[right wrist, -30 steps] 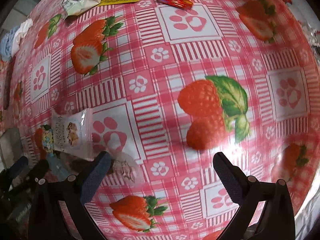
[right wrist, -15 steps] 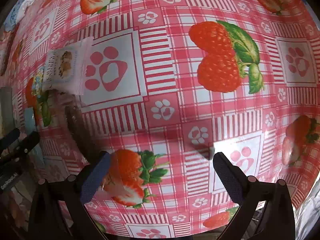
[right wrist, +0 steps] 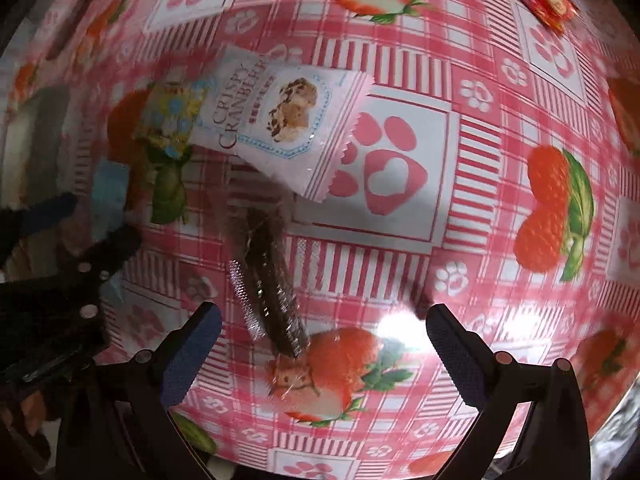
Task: Organize snacks
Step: 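Grasp the light blue packet with the left gripper while the right grasps the brown jerky packet, then carry both packets over the white tray and open both grippers to release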
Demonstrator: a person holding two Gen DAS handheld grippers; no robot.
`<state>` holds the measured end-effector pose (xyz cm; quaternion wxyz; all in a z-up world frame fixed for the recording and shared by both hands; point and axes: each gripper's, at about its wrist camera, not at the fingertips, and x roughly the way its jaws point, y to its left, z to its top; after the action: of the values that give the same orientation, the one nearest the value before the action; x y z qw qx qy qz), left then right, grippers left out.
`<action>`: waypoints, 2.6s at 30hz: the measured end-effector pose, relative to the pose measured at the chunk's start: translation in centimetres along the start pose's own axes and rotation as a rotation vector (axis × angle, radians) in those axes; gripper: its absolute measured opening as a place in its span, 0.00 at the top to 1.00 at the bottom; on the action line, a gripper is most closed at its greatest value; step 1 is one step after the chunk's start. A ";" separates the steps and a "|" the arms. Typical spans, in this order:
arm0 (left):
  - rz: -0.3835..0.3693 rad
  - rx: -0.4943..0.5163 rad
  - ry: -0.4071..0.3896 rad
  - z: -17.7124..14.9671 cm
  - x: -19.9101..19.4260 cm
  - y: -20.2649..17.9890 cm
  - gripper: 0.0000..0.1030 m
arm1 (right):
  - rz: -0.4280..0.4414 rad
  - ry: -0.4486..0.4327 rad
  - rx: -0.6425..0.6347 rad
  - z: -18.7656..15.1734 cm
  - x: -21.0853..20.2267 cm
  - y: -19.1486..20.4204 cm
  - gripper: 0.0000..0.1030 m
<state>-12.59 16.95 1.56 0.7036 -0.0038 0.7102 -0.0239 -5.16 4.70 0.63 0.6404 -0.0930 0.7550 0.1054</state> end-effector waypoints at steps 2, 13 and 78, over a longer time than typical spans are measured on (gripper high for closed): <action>0.003 0.000 0.001 1.1 0.1 1.0 0.13 | -0.022 0.000 -0.005 0.4 0.5 0.4 0.00; 0.006 -0.023 0.011 0.8 0.8 4.6 0.06 | -0.043 0.015 -0.027 0.5 1.2 0.9 0.00; -0.020 -0.293 -0.154 -7.1 -10.8 23.3 0.75 | 0.113 -0.056 -0.313 0.9 -6.8 23.9 0.59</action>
<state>-18.96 40.83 11.55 0.7477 -0.1153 0.6499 0.0731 -9.80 27.96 8.19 0.6320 -0.1457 0.7153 0.2601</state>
